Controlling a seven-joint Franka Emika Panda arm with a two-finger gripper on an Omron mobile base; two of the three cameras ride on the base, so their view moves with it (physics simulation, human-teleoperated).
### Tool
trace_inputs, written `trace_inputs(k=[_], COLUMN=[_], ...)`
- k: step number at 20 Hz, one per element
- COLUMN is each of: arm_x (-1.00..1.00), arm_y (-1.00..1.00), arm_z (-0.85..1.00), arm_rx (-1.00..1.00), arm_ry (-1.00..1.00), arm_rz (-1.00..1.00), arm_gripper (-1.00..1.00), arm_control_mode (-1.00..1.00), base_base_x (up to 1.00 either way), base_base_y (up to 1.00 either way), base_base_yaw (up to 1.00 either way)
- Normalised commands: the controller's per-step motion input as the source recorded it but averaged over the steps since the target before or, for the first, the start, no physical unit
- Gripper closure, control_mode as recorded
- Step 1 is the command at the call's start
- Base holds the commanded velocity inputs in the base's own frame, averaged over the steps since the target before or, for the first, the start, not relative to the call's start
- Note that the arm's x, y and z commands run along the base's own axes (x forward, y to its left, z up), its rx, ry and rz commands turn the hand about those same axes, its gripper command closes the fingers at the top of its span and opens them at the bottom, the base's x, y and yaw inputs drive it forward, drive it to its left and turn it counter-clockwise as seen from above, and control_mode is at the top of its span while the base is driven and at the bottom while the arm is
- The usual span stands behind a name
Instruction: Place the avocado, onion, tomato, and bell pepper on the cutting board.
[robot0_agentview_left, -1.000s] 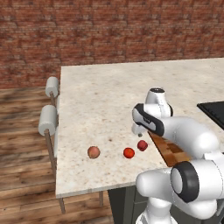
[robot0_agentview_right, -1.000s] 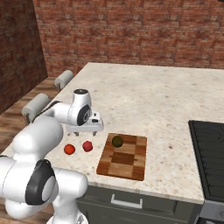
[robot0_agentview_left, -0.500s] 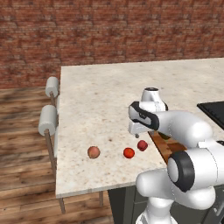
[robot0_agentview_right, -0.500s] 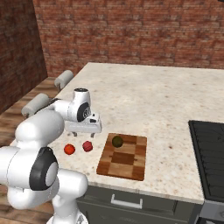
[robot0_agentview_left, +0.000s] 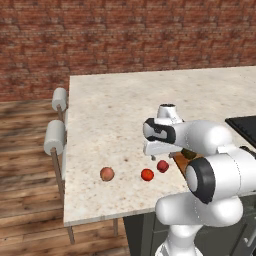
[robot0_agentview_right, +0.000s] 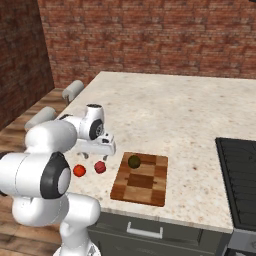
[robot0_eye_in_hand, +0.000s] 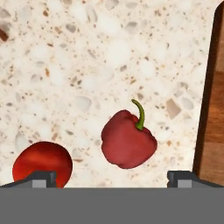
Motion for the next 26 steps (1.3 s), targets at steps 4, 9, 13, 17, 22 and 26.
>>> trace_inputs(k=[4, 9, 13, 17, 22, 26], arm_x=[0.12, 0.09, 0.00, 0.00, 0.00, 0.00], arm_y=[0.00, 0.00, -0.01, -0.17, -0.17, -0.03], arm_z=[-0.18, -0.16, -0.14, -0.19, -0.19, -0.22], arm_rx=[0.00, 0.00, 0.00, 0.00, 0.00, 0.00], arm_ry=[0.03, 0.04, 0.03, 0.00, 0.00, 0.00], arm_rz=[-0.03, -0.02, -0.02, -0.04, -0.03, -0.03], arm_gripper=[-1.00, -1.00, -1.00, -1.00, -1.00, -1.00], arm_control_mode=[-1.00, -1.00, -1.00, -1.00, -1.00, -1.00], base_base_x=[0.00, 0.00, 0.00, 0.00, 0.00, 0.00], base_base_y=[0.00, 0.00, 0.00, 0.00, 0.00, 0.00], base_base_yaw=[0.00, 0.00, 0.00, 0.00, 0.00, 0.00])
